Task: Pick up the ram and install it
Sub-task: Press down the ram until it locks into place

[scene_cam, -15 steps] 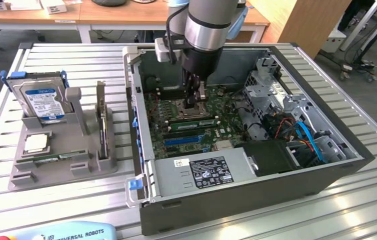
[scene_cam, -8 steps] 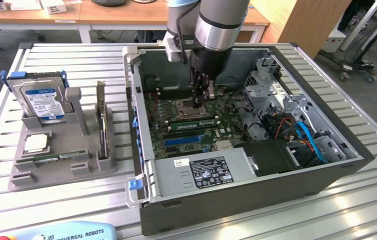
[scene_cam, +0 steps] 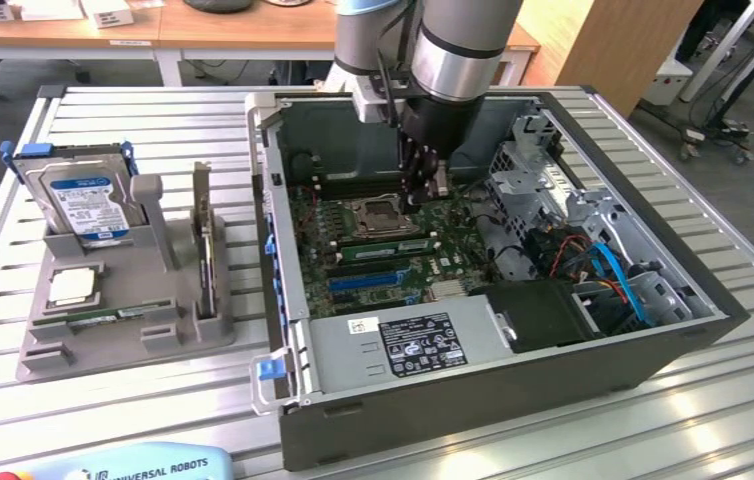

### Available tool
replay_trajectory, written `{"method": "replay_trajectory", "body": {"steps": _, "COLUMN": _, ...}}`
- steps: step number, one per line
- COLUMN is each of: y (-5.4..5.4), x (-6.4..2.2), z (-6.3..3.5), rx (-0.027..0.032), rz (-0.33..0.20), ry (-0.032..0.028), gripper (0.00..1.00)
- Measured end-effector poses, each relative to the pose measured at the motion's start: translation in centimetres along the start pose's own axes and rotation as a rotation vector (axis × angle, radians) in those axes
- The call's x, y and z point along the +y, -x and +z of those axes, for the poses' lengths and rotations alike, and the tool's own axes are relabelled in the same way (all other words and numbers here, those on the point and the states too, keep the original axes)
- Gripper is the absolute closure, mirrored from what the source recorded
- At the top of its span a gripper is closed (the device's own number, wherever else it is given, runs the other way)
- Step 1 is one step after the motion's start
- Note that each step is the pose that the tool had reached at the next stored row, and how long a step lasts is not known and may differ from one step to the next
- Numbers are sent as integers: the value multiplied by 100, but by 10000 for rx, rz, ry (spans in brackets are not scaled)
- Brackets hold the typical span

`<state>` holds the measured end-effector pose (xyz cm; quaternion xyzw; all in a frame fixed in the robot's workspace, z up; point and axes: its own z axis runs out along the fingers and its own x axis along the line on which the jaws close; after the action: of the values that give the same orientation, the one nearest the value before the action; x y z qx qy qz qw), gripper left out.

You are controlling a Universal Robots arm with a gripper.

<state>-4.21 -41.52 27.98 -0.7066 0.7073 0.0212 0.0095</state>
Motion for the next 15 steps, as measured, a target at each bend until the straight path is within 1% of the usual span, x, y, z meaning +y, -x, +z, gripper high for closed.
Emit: {"method": "replay_trajectory", "body": {"steps": 15, "y": 1, "x": -1, "z": 1, "rx": -1, "rz": 23, "ry": -3, "gripper": 90}}
